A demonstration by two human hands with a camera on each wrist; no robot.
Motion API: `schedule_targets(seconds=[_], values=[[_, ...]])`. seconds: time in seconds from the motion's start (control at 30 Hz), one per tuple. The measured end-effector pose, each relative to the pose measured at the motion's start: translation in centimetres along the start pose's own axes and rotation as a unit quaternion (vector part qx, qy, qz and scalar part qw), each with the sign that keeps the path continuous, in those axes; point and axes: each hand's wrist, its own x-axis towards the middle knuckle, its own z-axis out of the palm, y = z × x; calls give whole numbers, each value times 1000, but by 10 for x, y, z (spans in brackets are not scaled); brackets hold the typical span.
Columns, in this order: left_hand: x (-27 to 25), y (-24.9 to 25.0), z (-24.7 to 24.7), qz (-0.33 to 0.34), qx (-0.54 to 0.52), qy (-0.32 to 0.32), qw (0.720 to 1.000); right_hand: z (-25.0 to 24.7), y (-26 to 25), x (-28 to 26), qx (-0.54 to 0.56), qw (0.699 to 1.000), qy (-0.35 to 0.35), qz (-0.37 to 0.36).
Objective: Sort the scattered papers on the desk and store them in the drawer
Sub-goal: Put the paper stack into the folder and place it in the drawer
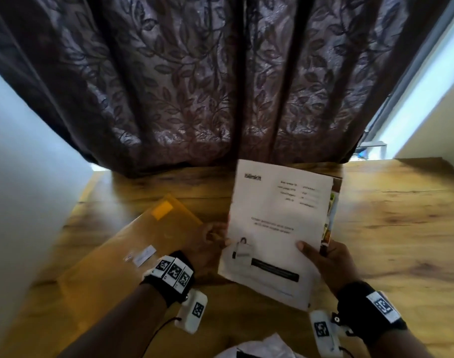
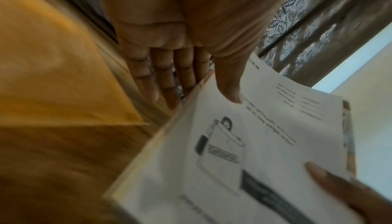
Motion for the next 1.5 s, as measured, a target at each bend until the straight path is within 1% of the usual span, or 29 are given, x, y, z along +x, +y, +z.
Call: schedule_targets(seconds=[0.03, 0.07, 0.1, 0.17, 0.23, 0.3, 0.37, 0.4, 0.5, 0.6, 0.7, 0.8, 0.83, 0.93, 1.0, 1.03, 1.1, 1.13, 1.2, 1.23, 1.37, 1.43, 1.5], values=[[-6, -9, -9, -10, 72, 35, 997, 1, 5, 4, -2, 1000, 13, 11], [-14, -21, -19, -17, 151, 69, 986, 4, 11, 7, -7, 1000, 18, 22], [-23, -34, -30, -30, 216, 85, 972, 7, 16, 10, -14, 999, 21, 36], [-43, -58, -46, -58, 305, 78, 947, 9, 24, 14, -14, 997, 32, 63], [-59, -83, -54, -86, 366, 69, 924, 11, 27, 17, -8, 996, 40, 82], [-72, -100, -53, -115, 391, 62, 911, 13, 29, 20, -17, 995, 46, 89], [-77, -108, -49, -124, 387, 56, 912, 15, 30, 21, -25, 994, 57, 91], [-77, -108, -47, -122, 391, 51, 911, 16, 30, 22, -21, 994, 59, 92], [-68, -105, -40, -127, 425, 37, 895, 17, 25, 22, -3, 994, 55, 91], [-54, -102, -30, -140, 444, 48, 884, 13, 20, 24, -1, 995, 52, 89], [-42, -88, -23, -148, 457, 46, 876, 4, 17, 24, -2, 994, 58, 92], [-24, -62, -17, -109, 456, 69, 880, -10, 9, 22, 17, 994, 71, 79], [-19, -50, -16, -106, 445, 71, 886, -13, 6, 20, 25, 994, 76, 73], [5, -23, -7, -87, 376, 89, 918, -27, -3, 18, 43, 992, 107, 54], [20, -10, 1, -85, 333, 83, 935, -32, -11, 16, 57, 991, 118, 35], [28, -6, 6, -94, 304, 77, 945, -33, -15, 15, 57, 991, 121, 23], [40, 8, 18, -98, 247, 72, 961, -34, -19, 12, 17, 992, 125, -4], [46, 14, 23, -94, 242, 83, 962, -33, -18, 12, -19, 992, 125, -11], [54, 25, 31, -78, 270, 112, 953, -31, -12, 10, -93, 988, 123, -15], [56, 31, 33, -76, 276, 127, 950, -30, -8, 9, -114, 986, 119, -15], [66, 40, 40, -71, 287, 160, 942, -28, 5, 1, -108, 990, 92, -14], [69, 43, 41, -67, 293, 175, 938, -28, 11, -1, -121, 991, 60, 0], [71, 43, 44, -56, 292, 182, 937, -29, 15, -2, -107, 994, 24, 27]])
